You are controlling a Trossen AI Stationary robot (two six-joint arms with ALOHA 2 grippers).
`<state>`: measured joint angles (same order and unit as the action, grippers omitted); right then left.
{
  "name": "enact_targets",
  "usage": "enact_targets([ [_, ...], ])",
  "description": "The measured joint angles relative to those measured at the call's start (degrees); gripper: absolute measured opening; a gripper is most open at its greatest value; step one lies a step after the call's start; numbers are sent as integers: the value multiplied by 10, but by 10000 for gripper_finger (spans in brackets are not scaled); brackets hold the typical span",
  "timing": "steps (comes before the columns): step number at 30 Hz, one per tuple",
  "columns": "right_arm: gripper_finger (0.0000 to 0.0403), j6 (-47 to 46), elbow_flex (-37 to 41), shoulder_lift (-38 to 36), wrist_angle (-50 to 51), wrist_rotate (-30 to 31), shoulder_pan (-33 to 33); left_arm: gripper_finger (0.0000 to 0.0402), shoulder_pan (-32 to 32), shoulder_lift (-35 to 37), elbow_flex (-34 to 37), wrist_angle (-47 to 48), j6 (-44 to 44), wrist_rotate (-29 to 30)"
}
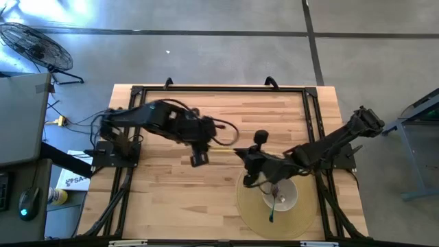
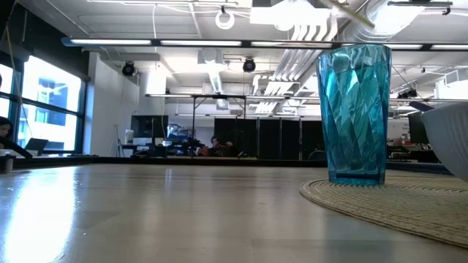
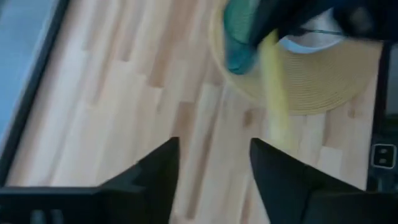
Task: Pick & Place Utensil
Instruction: Put the yellow straw into the blue cup on the brown mat, then return to Home Position
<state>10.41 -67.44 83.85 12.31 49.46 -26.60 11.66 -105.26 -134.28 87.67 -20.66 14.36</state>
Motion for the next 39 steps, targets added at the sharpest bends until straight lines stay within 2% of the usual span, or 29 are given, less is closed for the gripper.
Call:
enact_targets([
  [3,2,-30,0,-36,-1,11,-25,220,10,37,0,29,-4,34],
  [7,2,-58,30,-87,-54,28,-57,239,58,85,0,19,-6,104],
  [9,1,-52,79,-110,-145,27,-67,240,88,99,1,24,-11,153],
  [13,1,-10,212,-137,-400,2,-56,241,143,116,22,24,-36,240],
  [17,1,14,325,-138,-644,-35,-20,241,180,128,56,23,-72,282],
  [20,1,-13,384,-134,-735,-77,2,241,193,132,88,23,-100,295],
  [24,2,-54,433,-134,-758,-90,1,241,196,133,130,24,-142,300],
  [30,11,-61,452,-134,-740,-82,-5,241,195,133,169,23,-157,297],
  [34,38,-60,452,-149,-703,-81,-5,241,195,133,179,23,-171,293],
  [39,94,-83,450,-213,-591,-76,-6,241,210,145,179,23,-159,253],
])
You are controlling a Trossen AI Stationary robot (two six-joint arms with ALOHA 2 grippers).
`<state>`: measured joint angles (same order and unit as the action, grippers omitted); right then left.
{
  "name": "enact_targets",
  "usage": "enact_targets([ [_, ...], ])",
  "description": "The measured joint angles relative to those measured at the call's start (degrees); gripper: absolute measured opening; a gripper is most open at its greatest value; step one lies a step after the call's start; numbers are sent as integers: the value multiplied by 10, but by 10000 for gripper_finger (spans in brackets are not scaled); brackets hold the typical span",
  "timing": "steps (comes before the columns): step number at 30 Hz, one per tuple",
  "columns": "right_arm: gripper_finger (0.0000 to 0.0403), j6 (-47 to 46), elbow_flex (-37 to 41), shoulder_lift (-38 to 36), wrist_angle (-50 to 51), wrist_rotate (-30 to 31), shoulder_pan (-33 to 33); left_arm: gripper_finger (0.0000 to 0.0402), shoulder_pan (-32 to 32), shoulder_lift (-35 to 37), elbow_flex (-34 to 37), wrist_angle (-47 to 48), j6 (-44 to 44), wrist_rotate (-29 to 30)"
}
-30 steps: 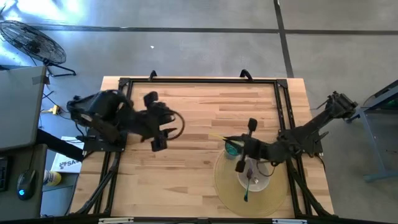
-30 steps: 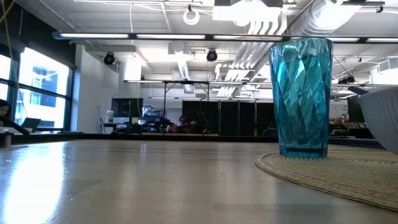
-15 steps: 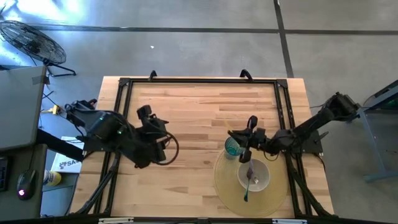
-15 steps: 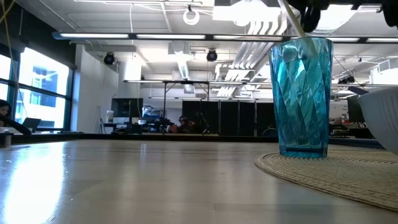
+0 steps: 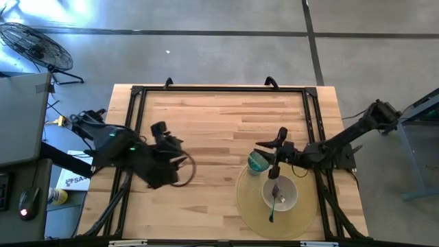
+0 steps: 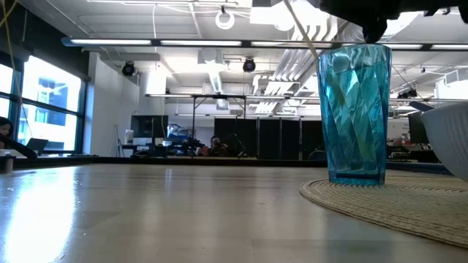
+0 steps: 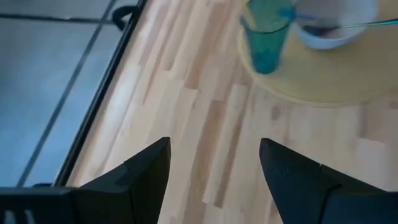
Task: Pick & Place Utensil
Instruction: Return to Home Position
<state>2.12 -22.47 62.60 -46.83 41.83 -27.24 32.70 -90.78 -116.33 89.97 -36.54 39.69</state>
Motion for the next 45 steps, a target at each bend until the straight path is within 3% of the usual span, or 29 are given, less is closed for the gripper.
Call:
enact_targets([
  [4,131,-7,-46,-70,175,31,-23,241,29,28,5,-2,0,16],
  [8,148,-41,-143,-101,384,84,-50,241,52,92,72,-2,-30,69],
  [11,148,-80,-213,-106,505,64,-56,241,60,164,165,1,-85,87],
  [14,145,-118,-256,-107,562,10,-55,241,59,238,271,-28,-134,101],
  [17,135,-122,-266,-107,574,-54,-44,241,59,304,366,-129,-115,102],
  [22,96,-121,-242,-117,559,-209,23,241,53,398,491,-348,20,75],
  [26,44,-112,-211,-127,529,-321,113,241,-5,444,570,-515,146,-6],
  [29,9,-81,-189,-153,502,-381,163,241,-61,478,620,-585,208,-65],
  [35,22,-33,-99,-259,413,-381,188,241,-140,562,680,-586,212,-78],
  [45,2,-36,23,-488,430,-368,185,241,-143,728,798,-631,232,-66],
])
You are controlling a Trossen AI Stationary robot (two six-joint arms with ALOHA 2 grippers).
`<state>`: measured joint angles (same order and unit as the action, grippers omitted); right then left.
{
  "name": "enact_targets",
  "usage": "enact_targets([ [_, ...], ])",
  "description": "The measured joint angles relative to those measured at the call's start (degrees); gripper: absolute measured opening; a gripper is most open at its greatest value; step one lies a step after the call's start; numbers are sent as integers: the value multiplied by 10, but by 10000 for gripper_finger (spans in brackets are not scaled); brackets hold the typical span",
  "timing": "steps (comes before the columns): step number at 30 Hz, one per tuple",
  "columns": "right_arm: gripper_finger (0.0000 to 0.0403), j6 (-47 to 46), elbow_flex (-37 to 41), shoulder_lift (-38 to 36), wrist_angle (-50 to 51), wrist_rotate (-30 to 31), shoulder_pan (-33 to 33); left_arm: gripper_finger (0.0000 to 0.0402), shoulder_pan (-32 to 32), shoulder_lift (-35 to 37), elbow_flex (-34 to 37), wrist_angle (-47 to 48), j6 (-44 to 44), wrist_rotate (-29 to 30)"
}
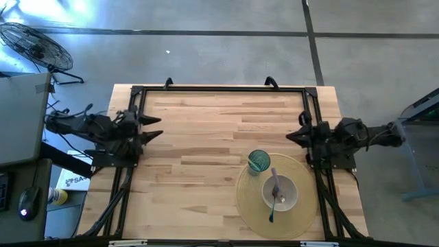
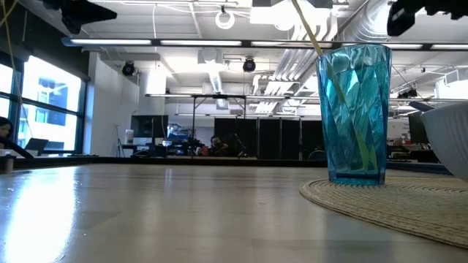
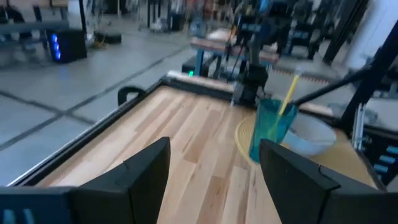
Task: Pick & Place Utensil
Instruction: Return to Home Position
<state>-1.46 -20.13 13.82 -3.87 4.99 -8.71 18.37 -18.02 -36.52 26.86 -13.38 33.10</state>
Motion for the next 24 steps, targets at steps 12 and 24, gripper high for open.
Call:
enact_targets([
  [12,2,-46,169,-137,-37,-61,1,241,0,32,197,-234,74,2],
  [24,1,-46,196,-128,-36,-44,2,188,0,33,304,-324,70,-21],
])
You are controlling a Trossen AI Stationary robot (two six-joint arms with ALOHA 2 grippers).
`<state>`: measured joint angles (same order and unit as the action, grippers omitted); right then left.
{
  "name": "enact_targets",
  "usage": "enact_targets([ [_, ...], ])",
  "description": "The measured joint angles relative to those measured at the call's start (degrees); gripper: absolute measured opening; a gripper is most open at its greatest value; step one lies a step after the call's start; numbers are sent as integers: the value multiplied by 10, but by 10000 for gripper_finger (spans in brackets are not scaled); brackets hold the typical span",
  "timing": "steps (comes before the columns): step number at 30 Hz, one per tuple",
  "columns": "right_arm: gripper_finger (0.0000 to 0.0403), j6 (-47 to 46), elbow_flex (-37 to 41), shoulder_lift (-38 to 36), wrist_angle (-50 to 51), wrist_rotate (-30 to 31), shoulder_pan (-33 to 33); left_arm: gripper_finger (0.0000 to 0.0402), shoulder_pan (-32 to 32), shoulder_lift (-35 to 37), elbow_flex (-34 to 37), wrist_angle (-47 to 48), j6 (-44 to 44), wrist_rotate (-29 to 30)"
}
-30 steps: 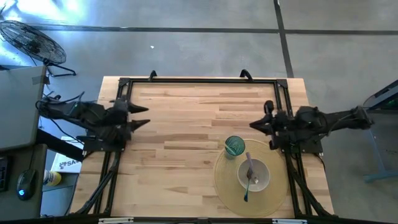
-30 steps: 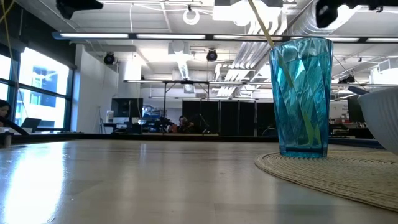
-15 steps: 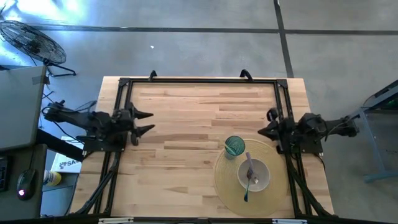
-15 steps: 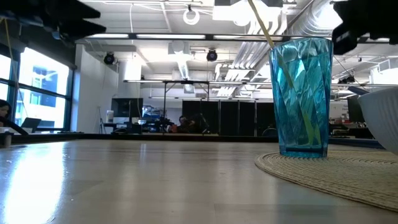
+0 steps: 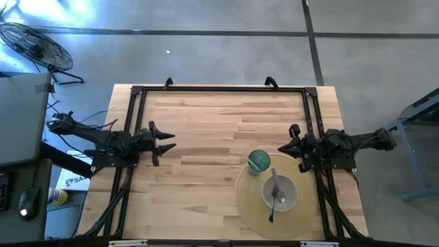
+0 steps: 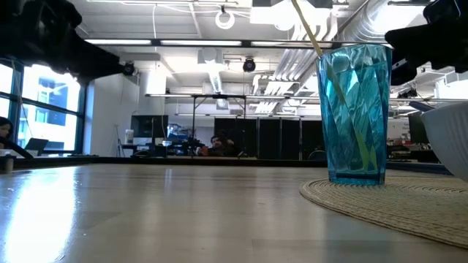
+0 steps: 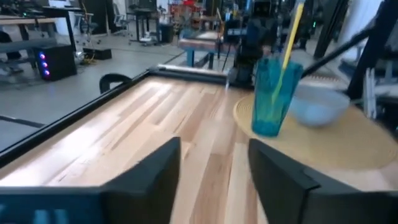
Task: Pick & Place Utensil
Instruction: Return to Home Position
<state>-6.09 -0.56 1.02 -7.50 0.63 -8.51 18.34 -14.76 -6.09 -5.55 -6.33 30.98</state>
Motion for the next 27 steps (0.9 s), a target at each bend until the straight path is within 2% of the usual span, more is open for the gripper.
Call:
enact_targets([
  [3,5,9,0,0,4,0,0,132,0,0,0,33,17,2],
  [7,9,9,0,0,4,0,0,45,0,7,0,62,30,49],
  [9,9,9,0,0,4,0,0,13,0,16,0,63,52,31],
  [11,7,11,0,0,4,0,0,10,0,33,-4,88,57,-21],
  [14,3,10,0,0,4,0,0,16,0,81,-3,161,45,-141],
  [17,3,10,0,0,4,0,0,4,0,147,19,124,63,-214],
  [22,7,10,0,3,3,0,0,2,-1,137,39,67,63,-291],
  [27,6,11,0,8,10,0,0,3,0,131,42,67,59,-315],
])
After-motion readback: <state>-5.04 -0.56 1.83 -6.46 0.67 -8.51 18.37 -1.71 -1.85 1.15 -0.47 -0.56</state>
